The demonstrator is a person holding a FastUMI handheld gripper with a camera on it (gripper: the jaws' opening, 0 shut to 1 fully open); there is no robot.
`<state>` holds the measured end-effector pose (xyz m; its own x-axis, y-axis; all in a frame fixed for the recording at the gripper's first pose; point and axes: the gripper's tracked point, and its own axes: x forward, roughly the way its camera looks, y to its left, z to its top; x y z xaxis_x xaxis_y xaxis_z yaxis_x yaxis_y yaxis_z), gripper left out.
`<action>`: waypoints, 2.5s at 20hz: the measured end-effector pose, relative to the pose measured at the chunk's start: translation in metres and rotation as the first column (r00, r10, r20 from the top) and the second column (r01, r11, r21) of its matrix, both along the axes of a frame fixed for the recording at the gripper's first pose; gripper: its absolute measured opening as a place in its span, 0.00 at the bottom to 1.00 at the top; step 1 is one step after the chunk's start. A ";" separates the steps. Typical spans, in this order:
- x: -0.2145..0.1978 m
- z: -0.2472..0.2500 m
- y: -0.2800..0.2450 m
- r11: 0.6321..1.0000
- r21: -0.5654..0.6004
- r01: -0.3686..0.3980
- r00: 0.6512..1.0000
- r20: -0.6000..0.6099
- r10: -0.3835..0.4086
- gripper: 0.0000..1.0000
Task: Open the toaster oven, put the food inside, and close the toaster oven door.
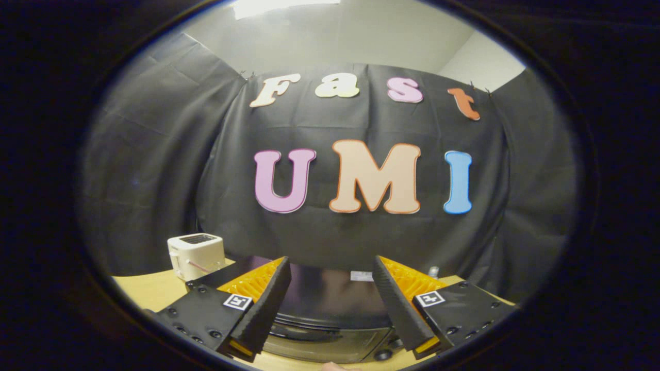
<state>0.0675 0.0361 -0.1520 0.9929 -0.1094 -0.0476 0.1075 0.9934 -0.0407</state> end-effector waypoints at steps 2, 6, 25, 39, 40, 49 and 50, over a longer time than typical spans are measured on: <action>0.004 -0.019 0.006 1.000 0.019 0.001 1.000 -0.027 0.000 1.00; 0.007 -0.057 0.014 0.999 0.034 -0.004 0.996 -0.086 0.007 1.00; -0.109 -0.084 0.025 0.989 0.151 0.002 0.998 -0.060 0.007 1.00; -0.167 -0.139 0.033 0.987 0.155 0.049 0.986 -0.165 -0.023 1.00; -0.170 -0.144 0.034 0.986 0.158 0.057 0.983 -0.181 -0.028 1.00; -0.196 -0.204 0.039 0.974 0.213 0.078 0.926 -0.377 0.008 1.00; -0.194 -0.203 0.037 0.971 0.225 0.080 0.932 -0.362 0.007 1.00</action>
